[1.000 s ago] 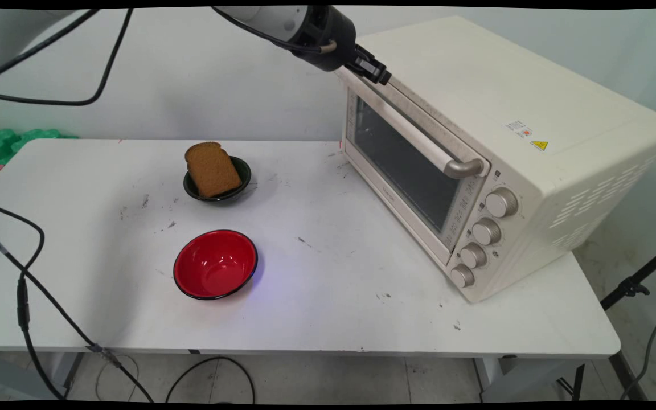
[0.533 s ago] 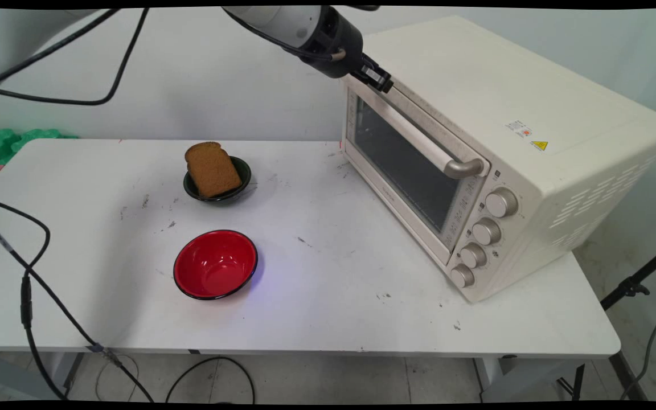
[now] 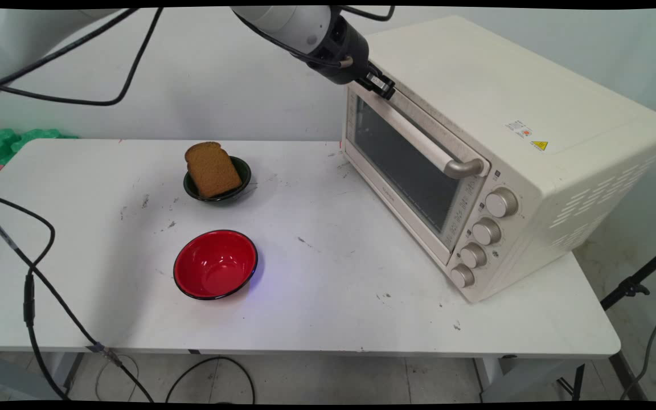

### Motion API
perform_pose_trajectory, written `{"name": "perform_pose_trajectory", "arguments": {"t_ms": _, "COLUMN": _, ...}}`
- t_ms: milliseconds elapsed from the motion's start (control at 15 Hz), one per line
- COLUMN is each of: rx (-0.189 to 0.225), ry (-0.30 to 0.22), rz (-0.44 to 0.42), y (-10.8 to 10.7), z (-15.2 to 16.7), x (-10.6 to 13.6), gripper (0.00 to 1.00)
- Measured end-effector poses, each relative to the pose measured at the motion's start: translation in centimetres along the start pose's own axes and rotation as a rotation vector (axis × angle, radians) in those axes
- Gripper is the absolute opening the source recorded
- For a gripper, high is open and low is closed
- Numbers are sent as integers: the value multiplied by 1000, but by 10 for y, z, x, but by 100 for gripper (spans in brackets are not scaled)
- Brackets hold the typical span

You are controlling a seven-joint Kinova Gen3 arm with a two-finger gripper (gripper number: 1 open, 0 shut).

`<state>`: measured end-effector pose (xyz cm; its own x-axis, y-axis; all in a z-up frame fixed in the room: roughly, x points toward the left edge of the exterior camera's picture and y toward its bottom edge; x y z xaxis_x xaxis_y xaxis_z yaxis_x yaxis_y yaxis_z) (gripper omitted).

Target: Open the oven

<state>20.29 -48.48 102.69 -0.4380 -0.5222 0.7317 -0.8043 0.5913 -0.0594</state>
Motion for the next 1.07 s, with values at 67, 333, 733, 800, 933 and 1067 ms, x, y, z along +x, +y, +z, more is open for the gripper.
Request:
{"name": "perform_pose_trajectory", "arguments": {"t_ms": 67, "rx": 1, "ry": -4, "rz": 1, "y": 1, "z": 2, "x": 0, "gripper": 0}}
{"name": "perform_pose_trajectory", "arguments": {"t_ms": 333, "rx": 5, "ry": -16, "rz": 6, "y": 3, "z": 5, "x": 0, "gripper": 0}}
{"name": "perform_pose_trajectory", "arguments": {"t_ms": 733, "rx": 8, "ry": -34, "rz": 26, "y": 6, "z": 7, "x": -4, "gripper": 0}}
{"name": "perform_pose_trajectory", "arguments": {"t_ms": 800, "rx": 9, "ry": -37, "rz": 29, "y": 7, "z": 6, "x": -5, "gripper": 0}}
{"name": "perform_pose_trajectory", "arguments": {"t_ms": 933, "rx": 10, "ry": -44, "rz": 36, "y": 8, "z": 3, "x": -9, "gripper": 0}}
{"name": "perform_pose_trajectory", "arguments": {"t_ms": 1067, "rx": 9, "ry": -49, "rz": 41, "y": 8, "z": 1, "x": -12, "gripper": 0}}
